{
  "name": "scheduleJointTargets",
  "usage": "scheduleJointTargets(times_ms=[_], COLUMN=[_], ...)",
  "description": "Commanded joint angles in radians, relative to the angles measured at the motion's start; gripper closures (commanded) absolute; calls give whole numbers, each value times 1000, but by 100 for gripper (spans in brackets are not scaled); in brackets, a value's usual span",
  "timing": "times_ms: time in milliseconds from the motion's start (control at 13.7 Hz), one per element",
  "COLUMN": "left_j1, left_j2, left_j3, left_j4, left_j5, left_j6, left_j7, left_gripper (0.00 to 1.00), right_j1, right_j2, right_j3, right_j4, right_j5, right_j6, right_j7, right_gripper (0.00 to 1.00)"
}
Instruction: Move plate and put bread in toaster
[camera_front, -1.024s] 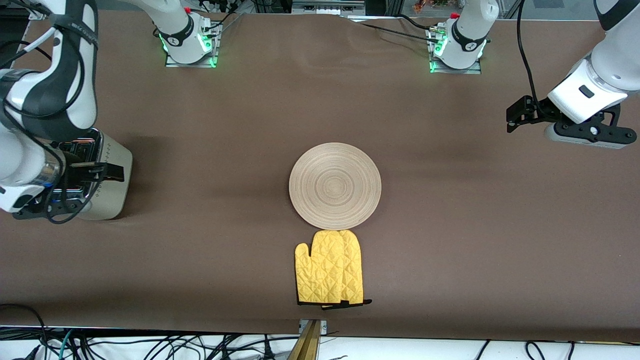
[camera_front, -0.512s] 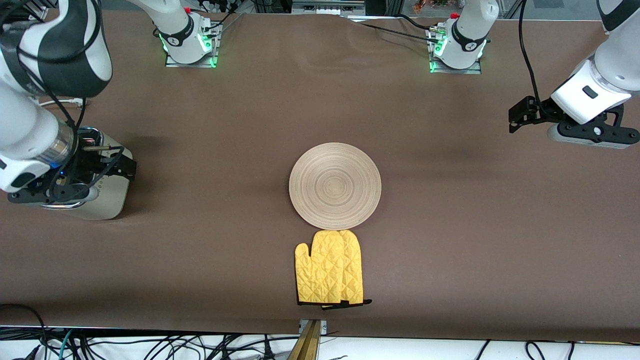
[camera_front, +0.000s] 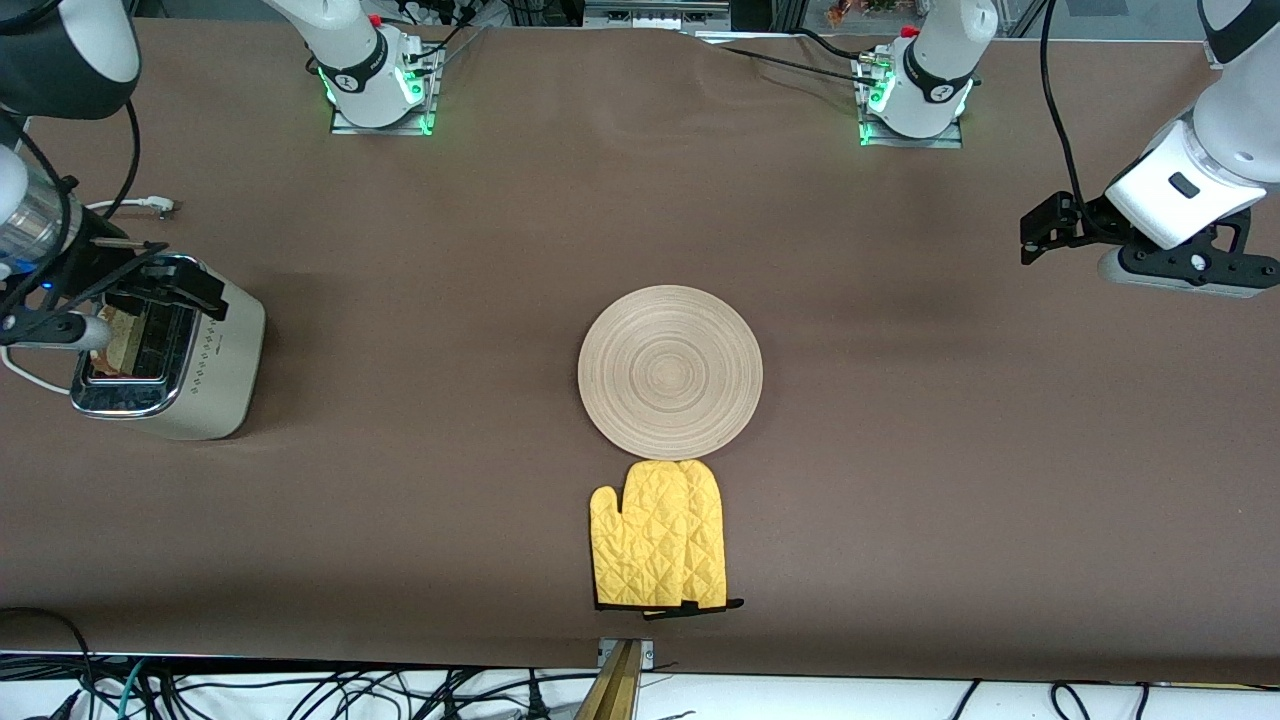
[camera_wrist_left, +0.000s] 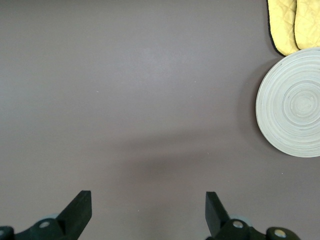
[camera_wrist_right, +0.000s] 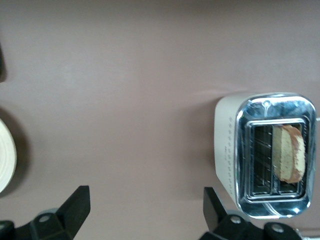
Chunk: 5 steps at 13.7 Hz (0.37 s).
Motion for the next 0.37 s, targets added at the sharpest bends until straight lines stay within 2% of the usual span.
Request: scheduleJointTargets(times_ms=[0,293], left_j1=[4,3], left_j2=[0,0], left_j3=[-4,-4], left_j4=[18,19], left_j5=[33,33], left_j6=[-20,-20], left_j7=[8,6], left_gripper=[0,0], right_j1=[-29,-25], right_j2=[-48,-23], right_j3=[39,39], right_j4=[-68,-29], right_j5=[-9,-23], right_j6=[13,-16], right_j7=[10,10], right_gripper=[0,0])
